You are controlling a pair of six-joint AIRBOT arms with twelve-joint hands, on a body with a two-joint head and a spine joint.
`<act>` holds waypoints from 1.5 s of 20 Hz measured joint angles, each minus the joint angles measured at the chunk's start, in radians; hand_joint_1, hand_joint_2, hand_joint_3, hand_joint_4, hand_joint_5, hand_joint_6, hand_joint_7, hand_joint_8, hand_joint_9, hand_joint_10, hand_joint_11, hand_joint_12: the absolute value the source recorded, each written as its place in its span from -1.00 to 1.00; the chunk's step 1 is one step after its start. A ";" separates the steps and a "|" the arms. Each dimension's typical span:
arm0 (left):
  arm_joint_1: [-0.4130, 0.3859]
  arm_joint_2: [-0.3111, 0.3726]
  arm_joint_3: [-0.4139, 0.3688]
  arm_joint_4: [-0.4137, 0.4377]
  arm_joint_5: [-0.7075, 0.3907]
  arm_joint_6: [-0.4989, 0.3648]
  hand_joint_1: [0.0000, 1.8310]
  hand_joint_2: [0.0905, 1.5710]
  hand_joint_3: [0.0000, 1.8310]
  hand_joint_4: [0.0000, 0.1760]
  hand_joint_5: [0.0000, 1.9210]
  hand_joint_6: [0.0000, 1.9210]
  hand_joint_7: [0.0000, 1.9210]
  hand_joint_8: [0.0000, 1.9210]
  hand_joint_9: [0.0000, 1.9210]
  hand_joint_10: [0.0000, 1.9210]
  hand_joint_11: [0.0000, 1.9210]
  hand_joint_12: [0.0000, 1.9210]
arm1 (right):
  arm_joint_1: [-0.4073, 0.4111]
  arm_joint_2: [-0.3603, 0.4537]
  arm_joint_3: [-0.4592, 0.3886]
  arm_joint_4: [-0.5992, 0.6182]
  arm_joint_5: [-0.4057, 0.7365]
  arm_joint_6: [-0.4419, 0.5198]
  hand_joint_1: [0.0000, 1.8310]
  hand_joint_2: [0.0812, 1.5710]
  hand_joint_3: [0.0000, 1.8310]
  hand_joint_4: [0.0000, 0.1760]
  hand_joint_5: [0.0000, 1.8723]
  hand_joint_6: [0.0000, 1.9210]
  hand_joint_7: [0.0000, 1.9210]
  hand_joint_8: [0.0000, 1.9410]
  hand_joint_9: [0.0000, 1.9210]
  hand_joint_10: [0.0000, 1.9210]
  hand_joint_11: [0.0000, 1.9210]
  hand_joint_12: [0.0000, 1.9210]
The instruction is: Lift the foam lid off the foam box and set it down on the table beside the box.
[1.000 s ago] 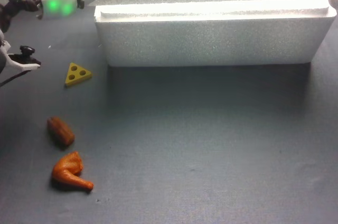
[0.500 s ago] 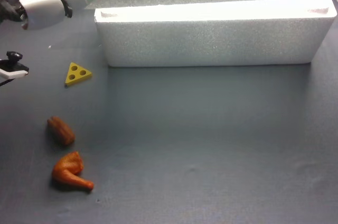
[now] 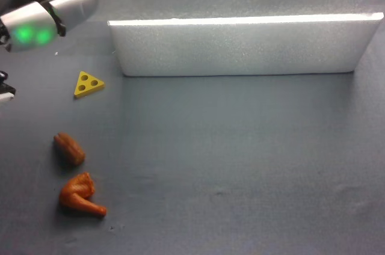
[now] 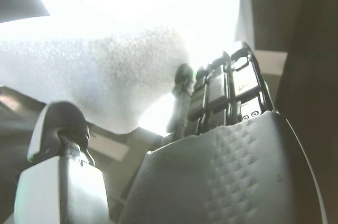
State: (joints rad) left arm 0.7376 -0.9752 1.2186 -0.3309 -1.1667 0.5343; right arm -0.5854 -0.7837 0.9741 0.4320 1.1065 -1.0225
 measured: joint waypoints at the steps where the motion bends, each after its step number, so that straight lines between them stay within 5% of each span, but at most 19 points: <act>1: 0.006 0.007 -0.011 0.001 -0.014 0.000 -0.55 0.32 -1.00 -1.00 -0.70 -0.97 -1.00 -1.00 -1.00 -1.00 -1.00 -1.00 | -0.010 0.005 -0.008 -0.001 0.010 0.001 -0.43 0.57 -1.00 -1.00 -1.00 -0.16 -1.00 -0.61 -1.00 -0.64 -1.00 0.85; 4: 0.052 0.039 -0.057 0.001 -0.048 0.011 -0.55 0.32 -1.00 -1.00 -0.69 -0.97 -1.00 -1.00 -1.00 -1.00 -0.99 -1.00 | -0.041 0.020 -0.034 -0.020 0.016 0.005 -0.44 0.59 -1.00 -1.00 -1.00 -0.19 -1.00 -0.65 -1.00 -0.70 -1.00 0.89; 8: 0.080 0.069 -0.095 -0.001 -0.069 0.018 -0.52 0.31 -1.00 -1.00 -0.72 -0.98 -1.00 -1.00 -1.00 -1.00 -1.00 -1.00 | -0.080 0.051 -0.076 -0.041 0.048 0.016 -0.46 0.59 -1.00 -1.00 -0.99 -0.37 -0.97 -0.76 -1.00 -0.82 -1.00 0.67; 11: 0.103 0.083 -0.120 0.003 -0.097 0.019 -0.50 0.30 -1.00 -1.00 -0.70 -0.98 -1.00 -1.00 -1.00 -1.00 -1.00 -1.00 | -0.103 0.071 -0.098 -0.045 0.068 0.019 -0.46 0.57 -1.00 -1.00 -0.96 -0.43 -0.88 -0.83 -1.00 -0.57 -1.00 0.70; 15: 0.134 0.102 -0.147 0.015 -0.108 0.022 -0.54 0.28 -1.00 -1.00 -0.72 -0.99 -1.00 -1.00 -1.00 -1.00 -0.99 -0.99 | -0.147 0.086 -0.119 -0.059 0.080 0.037 -0.52 0.56 -1.00 -1.00 -0.98 -0.33 -0.87 -0.89 -1.00 -0.54 -1.00 0.76; 22: 0.189 0.136 -0.195 0.026 -0.116 0.026 -0.55 0.30 -1.00 -1.00 -0.73 -1.00 -1.00 -1.00 -1.00 -1.00 -1.00 -1.00 | -0.229 0.116 -0.165 -0.066 0.109 0.063 -0.60 0.57 -1.00 -1.00 -0.98 -0.50 -0.92 -1.00 -1.00 -0.92 -1.00 -0.26; 23: 0.195 0.138 -0.200 0.027 -0.121 0.025 -0.56 0.30 -1.00 -1.00 -0.73 -1.00 -1.00 -1.00 -1.00 -1.00 -1.00 -1.00 | -0.240 0.122 -0.172 -0.067 0.116 0.066 -0.61 0.58 -1.00 -1.00 -0.99 -0.53 -0.94 -1.00 -1.00 -0.97 -1.00 -0.35; 26: 0.227 0.148 -0.227 0.026 -0.136 0.026 -0.60 0.29 -1.00 -1.00 -0.74 -1.00 -1.00 -1.00 -1.00 -1.00 -1.00 -1.00 | -0.274 0.135 -0.188 -0.067 0.129 0.083 -0.61 0.60 -1.00 -1.00 -0.95 -0.66 -0.94 -1.00 -0.98 -0.94 -1.00 -0.17; 30: 0.269 0.149 -0.248 0.024 -0.140 0.021 -0.54 0.33 -0.99 -1.00 -0.74 -1.00 -1.00 -1.00 -1.00 -1.00 -1.00 -1.00 | -0.312 0.136 -0.195 -0.068 0.145 0.114 -0.60 0.60 -1.00 -1.00 -0.88 -0.85 -0.99 -1.00 -1.00 -1.00 -1.00 -0.67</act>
State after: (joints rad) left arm 1.0065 -0.8265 0.9707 -0.3073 -1.3071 0.5552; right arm -0.8974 -0.6476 0.7788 0.3645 1.2510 -0.9081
